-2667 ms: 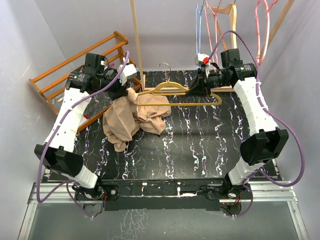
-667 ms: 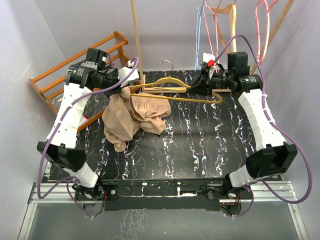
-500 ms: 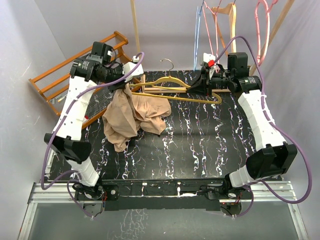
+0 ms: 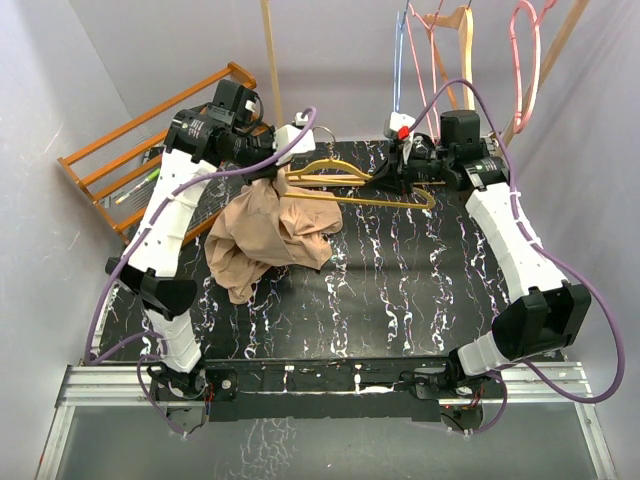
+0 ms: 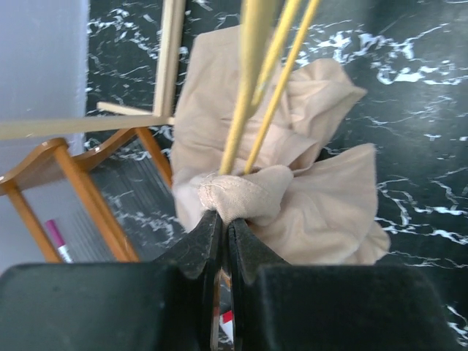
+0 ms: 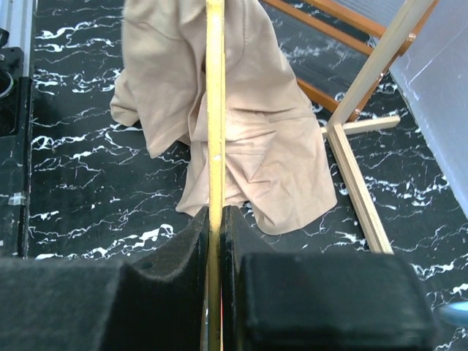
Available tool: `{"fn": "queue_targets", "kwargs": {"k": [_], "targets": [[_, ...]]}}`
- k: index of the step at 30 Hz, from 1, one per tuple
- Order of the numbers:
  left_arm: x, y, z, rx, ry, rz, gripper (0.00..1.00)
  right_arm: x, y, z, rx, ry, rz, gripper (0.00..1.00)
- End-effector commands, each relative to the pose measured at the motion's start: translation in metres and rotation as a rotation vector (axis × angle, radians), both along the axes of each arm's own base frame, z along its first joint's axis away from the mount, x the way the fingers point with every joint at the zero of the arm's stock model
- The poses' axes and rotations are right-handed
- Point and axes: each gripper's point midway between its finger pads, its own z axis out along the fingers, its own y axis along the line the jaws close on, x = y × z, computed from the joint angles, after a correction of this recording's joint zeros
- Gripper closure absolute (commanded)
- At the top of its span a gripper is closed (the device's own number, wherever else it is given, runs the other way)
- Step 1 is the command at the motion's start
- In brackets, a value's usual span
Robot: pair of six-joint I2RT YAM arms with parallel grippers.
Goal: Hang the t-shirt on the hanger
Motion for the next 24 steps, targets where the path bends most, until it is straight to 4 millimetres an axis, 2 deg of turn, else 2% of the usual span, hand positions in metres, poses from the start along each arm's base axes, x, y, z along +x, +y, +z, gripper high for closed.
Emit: {"fn": "queue_targets", "kwargs": {"k": [1, 3, 6, 8, 10, 12, 14, 15, 17, 19, 24], "targets": [[-0.045, -0.014, 0.030, -0.123, 0.019, -0.052, 1.00, 0.012, 0.001, 0.005, 0.010, -0.054, -0.051, 0.92], [-0.049, -0.015, 0.035, -0.138, 0.015, -0.049, 1.00, 0.011, 0.005, 0.003, 0.013, -0.048, -0.034, 0.92], [-0.039, -0.012, 0.035, -0.129, -0.017, -0.014, 1.00, 0.005, 0.013, -0.002, 0.015, -0.033, -0.003, 0.92], [-0.026, -0.009, 0.026, -0.112, -0.045, 0.029, 0.90, 0.001, 0.020, -0.002, 0.024, -0.033, 0.017, 0.92], [-0.015, -0.008, 0.010, -0.097, -0.051, 0.063, 0.67, -0.001, 0.024, -0.002, 0.033, -0.032, 0.025, 0.92], [-0.007, -0.010, 0.001, -0.105, -0.051, 0.090, 0.51, -0.003, 0.024, -0.001, 0.037, -0.029, 0.026, 0.92], [-0.002, -0.013, -0.004, -0.123, -0.043, 0.120, 0.42, -0.003, 0.025, -0.001, 0.038, -0.027, 0.028, 0.92], [0.000, -0.014, -0.006, -0.138, -0.032, 0.137, 0.34, -0.004, 0.025, 0.000, 0.039, -0.029, 0.028, 0.92], [0.004, -0.016, -0.007, -0.166, -0.025, 0.171, 0.27, -0.004, 0.025, 0.001, 0.040, -0.032, 0.029, 0.92], [0.011, -0.015, 0.000, -0.207, -0.040, 0.217, 0.18, -0.004, 0.024, 0.002, 0.040, -0.035, 0.026, 0.92], [0.026, 0.002, 0.035, -0.315, -0.132, 0.375, 0.17, -0.001, 0.023, 0.001, 0.034, -0.032, 0.009, 0.92]]}}
